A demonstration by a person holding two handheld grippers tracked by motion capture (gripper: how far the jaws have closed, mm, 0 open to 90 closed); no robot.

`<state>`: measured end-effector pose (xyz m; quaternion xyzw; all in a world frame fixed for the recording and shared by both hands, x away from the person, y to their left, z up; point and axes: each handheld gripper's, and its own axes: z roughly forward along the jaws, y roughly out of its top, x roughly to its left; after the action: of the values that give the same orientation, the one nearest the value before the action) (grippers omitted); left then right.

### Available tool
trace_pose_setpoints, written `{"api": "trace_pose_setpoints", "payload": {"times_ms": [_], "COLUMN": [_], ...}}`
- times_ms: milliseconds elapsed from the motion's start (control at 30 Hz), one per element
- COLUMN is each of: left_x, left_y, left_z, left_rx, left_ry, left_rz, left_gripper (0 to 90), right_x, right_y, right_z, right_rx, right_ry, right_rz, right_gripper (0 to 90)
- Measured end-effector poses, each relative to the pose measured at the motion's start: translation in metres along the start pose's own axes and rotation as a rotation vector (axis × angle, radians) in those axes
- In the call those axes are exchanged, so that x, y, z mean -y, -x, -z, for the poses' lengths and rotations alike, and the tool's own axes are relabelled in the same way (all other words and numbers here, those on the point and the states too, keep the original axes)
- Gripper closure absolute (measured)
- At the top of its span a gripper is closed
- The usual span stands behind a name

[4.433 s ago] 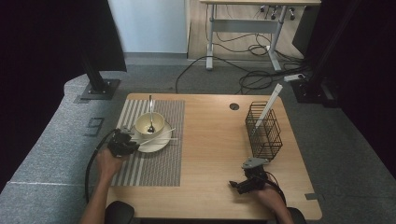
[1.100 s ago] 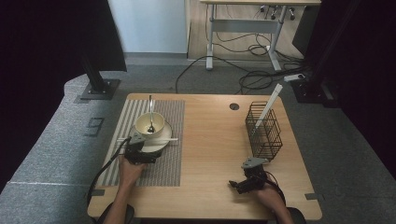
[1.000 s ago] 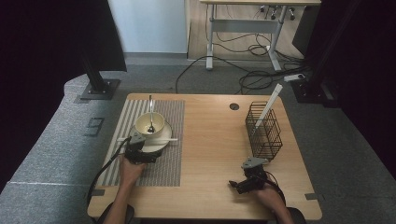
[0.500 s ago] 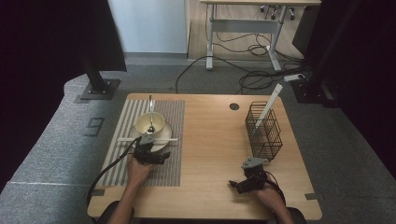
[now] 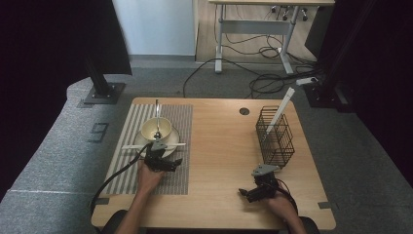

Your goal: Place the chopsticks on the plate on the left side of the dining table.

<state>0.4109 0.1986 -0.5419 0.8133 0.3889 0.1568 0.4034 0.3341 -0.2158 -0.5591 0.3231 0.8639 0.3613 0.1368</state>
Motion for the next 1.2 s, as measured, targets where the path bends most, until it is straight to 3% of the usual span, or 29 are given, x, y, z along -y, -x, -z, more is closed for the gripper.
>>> {"api": "trace_pose_setpoints", "payload": {"times_ms": [167,267,467,633,867,1067,1200], "left_x": [0.0,0.003,0.013,0.019,0.031,0.041,0.046], "left_y": [-0.001,-0.006,-0.019,-0.029,-0.047,-0.06,-0.067], "left_z": [0.011,0.021,0.039,0.053,0.078,0.088,0.09], "left_rx": [-0.018,-0.032,-0.099,-0.172,-0.263,-0.33,-0.347], "left_ry": [0.022,0.036,0.05,0.05,0.084,0.083,0.087], "left_rz": [0.002,0.026,0.061,0.065,0.117,0.153,0.188], "left_gripper": [0.0,0.0,0.0,0.0,0.0,0.0,0.0], "right_x": [0.0,0.0,0.0,0.0,0.0,0.0,0.0], "right_y": [0.0,0.0,0.0,0.0,0.0,0.0,0.0], "right_z": [0.0,0.0,0.0,0.0,0.0,0.0,0.0], "right_rx": [0.0,0.0,0.0,0.0,0.0,0.0,0.0], "right_ry": [0.0,0.0,0.0,0.0,0.0,0.0,0.0], "right_rz": [0.0,0.0,0.0,0.0,0.0,0.0,0.0], "right_gripper": [0.0,0.0,0.0,0.0,0.0,0.0,0.0]}}
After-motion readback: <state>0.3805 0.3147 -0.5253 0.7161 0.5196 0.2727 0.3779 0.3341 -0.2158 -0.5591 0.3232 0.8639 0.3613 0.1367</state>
